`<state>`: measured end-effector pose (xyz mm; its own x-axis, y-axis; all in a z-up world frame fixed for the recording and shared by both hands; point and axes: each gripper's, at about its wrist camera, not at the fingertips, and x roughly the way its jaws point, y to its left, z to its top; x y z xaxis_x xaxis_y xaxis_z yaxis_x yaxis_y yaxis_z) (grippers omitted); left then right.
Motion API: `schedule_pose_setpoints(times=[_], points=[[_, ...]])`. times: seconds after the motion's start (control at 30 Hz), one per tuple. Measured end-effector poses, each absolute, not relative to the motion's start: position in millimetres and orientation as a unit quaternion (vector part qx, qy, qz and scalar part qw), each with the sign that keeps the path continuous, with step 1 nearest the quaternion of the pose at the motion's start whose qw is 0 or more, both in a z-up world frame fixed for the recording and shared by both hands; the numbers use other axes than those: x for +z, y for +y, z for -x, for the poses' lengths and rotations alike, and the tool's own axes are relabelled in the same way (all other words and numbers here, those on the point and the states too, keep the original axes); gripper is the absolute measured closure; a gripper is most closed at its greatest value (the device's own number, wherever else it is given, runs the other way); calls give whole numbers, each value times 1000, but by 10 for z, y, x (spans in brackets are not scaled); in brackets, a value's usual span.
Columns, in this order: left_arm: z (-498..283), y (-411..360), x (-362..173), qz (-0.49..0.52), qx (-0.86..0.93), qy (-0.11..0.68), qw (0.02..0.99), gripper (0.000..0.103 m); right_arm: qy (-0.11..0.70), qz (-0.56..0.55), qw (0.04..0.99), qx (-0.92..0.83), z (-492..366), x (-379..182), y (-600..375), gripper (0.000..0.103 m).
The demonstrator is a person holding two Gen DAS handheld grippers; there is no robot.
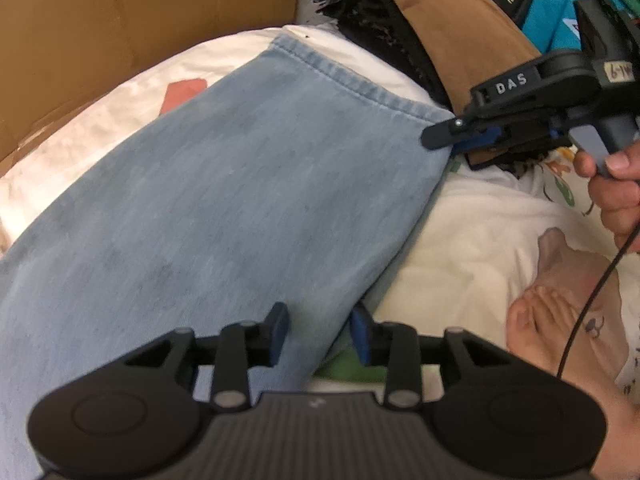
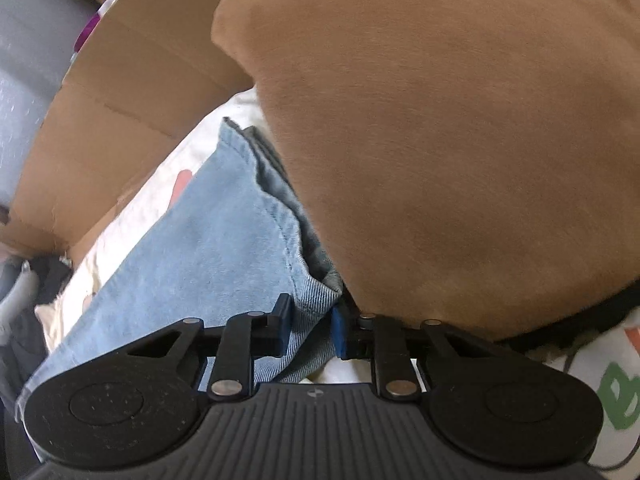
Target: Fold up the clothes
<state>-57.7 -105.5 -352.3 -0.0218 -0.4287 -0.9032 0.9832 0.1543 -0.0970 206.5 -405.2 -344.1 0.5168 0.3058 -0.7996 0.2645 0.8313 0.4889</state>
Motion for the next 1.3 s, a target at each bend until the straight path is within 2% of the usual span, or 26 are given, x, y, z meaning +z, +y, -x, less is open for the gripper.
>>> schedule_pose_setpoints(times=[0.07, 0.23, 0.3, 0.47, 0.53, 0.67, 0.73, 0.87, 1.03, 1.13, 1.23, 1.3], points=[[544, -985, -3512, -314, -567, 441, 621, 70, 494, -283, 822, 9, -2027, -3433, -4041, 80], [481, -858, -3473, -304, -566, 446, 623, 96, 510, -289, 809, 42, -1991, -3417, -3888, 80], [468, -827, -3450, -300, -568, 446, 623, 100, 516, -293, 803, 58, -1978, -3411, -3822, 80], [502, -768, -3422, -301, -578, 446, 613, 100, 531, -303, 785, 96, -1947, -3397, -3656, 80], [488, -736, -3430, -300, -576, 454, 610, 95, 537, -306, 778, 112, -1935, -3391, -3590, 79], [411, -550, -3368, -303, -564, 456, 618, 93, 541, -292, 774, 149, -1931, -3344, -3418, 79], [350, -394, -3324, -304, -557, 457, 624, 82, 540, -284, 775, 163, -1943, -3316, -3344, 79], [223, -119, -3270, -304, -530, 464, 641, 70, 539, -273, 776, 181, -1887, -3230, -3293, 79], [123, 117, -3241, -297, -508, 467, 660, 46, 541, -263, 775, 196, -1881, -3204, -3215, 79], [90, 155, -3302, -290, -501, 474, 663, 45, 543, -256, 773, 203, -1885, -3200, -3159, 79], [120, 148, -3381, -305, -501, 459, 667, 37, 546, -251, 771, 211, -1877, -3208, -3101, 79], [135, 145, -3446, -320, -498, 451, 668, 37, 549, -246, 769, 218, -1874, -3210, -3052, 79]])
